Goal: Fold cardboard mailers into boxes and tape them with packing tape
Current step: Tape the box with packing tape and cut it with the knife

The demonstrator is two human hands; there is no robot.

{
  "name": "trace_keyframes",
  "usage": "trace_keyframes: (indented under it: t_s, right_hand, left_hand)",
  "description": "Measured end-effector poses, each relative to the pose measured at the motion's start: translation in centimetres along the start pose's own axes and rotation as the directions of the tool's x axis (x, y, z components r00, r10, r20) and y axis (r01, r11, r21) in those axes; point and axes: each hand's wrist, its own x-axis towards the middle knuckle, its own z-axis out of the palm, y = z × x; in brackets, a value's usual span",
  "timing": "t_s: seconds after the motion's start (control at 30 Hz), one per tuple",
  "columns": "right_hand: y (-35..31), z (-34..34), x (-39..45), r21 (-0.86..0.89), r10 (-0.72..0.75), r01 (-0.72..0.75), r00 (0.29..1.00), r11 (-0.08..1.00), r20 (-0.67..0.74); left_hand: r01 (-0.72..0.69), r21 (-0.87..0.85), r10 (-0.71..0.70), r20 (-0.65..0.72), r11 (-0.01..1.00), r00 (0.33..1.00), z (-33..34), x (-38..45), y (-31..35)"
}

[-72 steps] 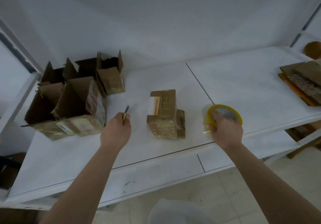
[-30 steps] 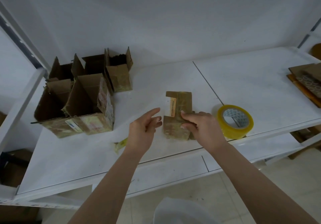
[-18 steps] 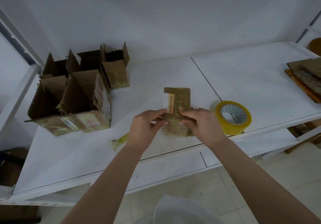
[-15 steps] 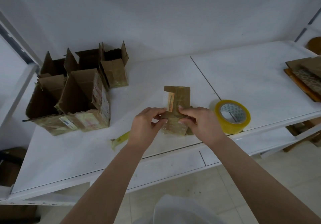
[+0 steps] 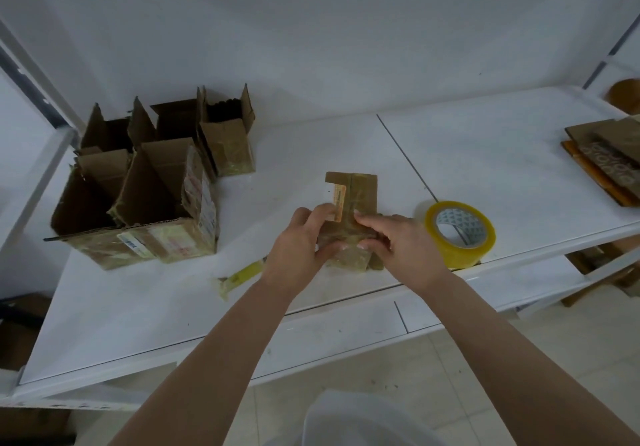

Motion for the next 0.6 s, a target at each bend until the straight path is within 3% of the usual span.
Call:
trace_keyframes:
  t_s: [0.07, 0.13, 0.27, 0.37, 0.47, 0.53, 0.6]
  right_hand:
    - [-0.2, 0.4, -0.5, -0.179, -0.071, 0.063, 0.997, 0.982, -0.041]
    - [-0.3, 0.9, -1.1, -0.247, -0.018, 0.001, 0.997, 0.969, -0.068]
    - [-0.2, 1.5, -1.7, -0.078, 0.100, -0.097, 0.994, 0.992, 0.045]
    - [0.6, 0.3, -2.2, 0.043, 0.154, -0.155, 0.988, 0.987, 0.017]
    - [2.2, -1.1, -2.2, -0.023, 0.203, -0.201, 0.975, 0.979, 0.091]
    - [2.5, -1.5, -1.6, -0.067, 0.185, -0.176, 0.967, 0.982, 0.175]
    - [2.2, -1.3, -0.9, -0.105, 0.160, -0.144, 0.972, 0.984, 0.171]
  left_hand:
    - [0.022, 0.070, -0.024, 0.025, 0.997, 0.999, 0.4, 0.2, 0.6]
    - [0.041, 0.093, -0.044, 0.028, 0.995, 0.999, 0.7, 0.1, 0.8]
    - [0.048, 0.100, -0.049, 0.007, 0.994, 0.999, 0.7, 0.0, 0.9]
    - [0.059, 0.097, -0.061, 0.021, 0.994, 0.998, 0.7, 0.1, 0.7]
    - [0.072, 0.097, -0.075, 0.034, 0.993, 0.997, 0.6, 0.2, 0.8]
    - [0.069, 0.090, -0.073, 0.043, 0.994, 0.996, 0.6, 0.2, 1.0]
    - [0.064, 0.087, -0.068, 0.052, 0.994, 0.996, 0.5, 0.3, 1.0]
